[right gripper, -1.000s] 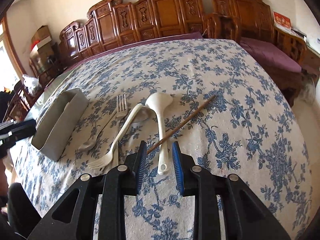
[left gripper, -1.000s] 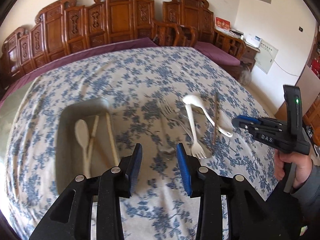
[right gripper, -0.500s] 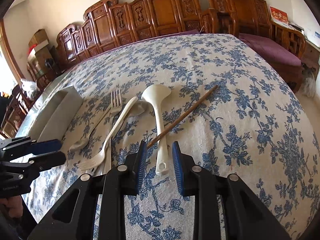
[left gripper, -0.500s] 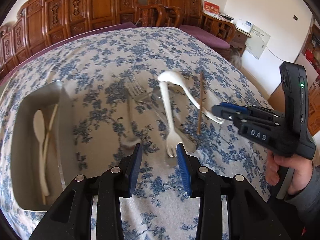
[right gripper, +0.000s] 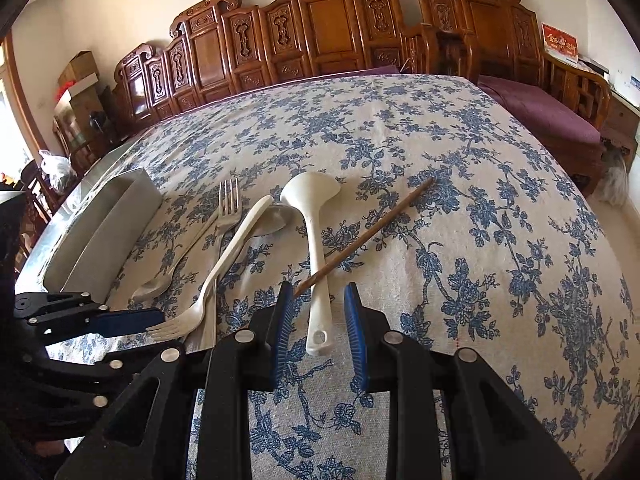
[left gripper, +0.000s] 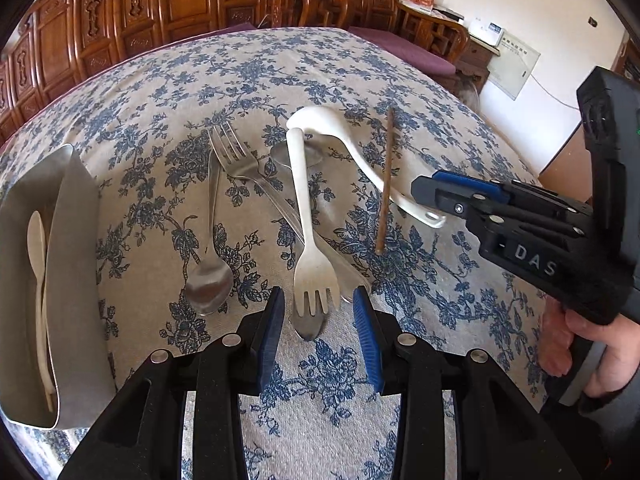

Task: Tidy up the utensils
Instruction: 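Grasp the white plastic fork with the left tool while the right tool grasps a dark chopstick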

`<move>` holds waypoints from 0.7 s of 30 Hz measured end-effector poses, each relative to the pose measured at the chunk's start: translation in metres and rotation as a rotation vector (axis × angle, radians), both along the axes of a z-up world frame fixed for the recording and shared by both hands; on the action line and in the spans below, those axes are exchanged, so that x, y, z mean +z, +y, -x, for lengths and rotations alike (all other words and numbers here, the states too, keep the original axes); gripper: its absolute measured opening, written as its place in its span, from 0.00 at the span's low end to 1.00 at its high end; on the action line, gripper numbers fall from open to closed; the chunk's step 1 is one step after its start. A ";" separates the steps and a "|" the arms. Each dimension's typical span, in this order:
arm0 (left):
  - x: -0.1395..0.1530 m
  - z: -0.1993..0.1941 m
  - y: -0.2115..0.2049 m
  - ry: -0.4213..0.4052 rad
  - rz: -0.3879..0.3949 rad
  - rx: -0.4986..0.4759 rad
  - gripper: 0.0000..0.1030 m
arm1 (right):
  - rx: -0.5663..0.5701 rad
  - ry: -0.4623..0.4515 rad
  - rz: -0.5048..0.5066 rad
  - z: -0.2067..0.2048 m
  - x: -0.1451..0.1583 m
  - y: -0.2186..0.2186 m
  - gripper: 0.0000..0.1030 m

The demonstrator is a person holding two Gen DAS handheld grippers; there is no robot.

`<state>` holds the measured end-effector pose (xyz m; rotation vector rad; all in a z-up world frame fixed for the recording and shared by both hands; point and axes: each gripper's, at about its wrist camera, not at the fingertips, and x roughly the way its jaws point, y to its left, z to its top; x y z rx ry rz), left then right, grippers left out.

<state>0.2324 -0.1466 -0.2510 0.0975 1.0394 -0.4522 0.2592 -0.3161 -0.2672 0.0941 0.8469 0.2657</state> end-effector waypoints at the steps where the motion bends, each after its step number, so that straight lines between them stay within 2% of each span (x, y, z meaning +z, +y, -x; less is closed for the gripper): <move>1: 0.000 -0.001 0.000 -0.002 0.000 0.003 0.32 | 0.003 0.000 0.004 0.000 0.000 0.001 0.28; 2: 0.001 -0.001 0.000 -0.004 0.002 0.006 0.30 | 0.004 0.000 0.005 0.000 0.000 0.001 0.28; 3: 0.002 -0.001 0.000 -0.006 0.005 0.008 0.22 | 0.005 -0.001 0.004 0.000 0.000 0.002 0.28; 4: 0.003 -0.001 0.001 -0.009 0.011 0.009 0.21 | 0.005 -0.002 0.004 0.000 0.001 0.002 0.28; 13: 0.023 0.016 0.020 -0.064 0.070 0.033 0.20 | -0.017 0.010 -0.031 -0.012 0.000 0.002 0.28; 21: 0.037 0.027 0.039 -0.135 0.088 0.054 0.20 | -0.064 0.045 -0.030 -0.032 -0.012 0.009 0.28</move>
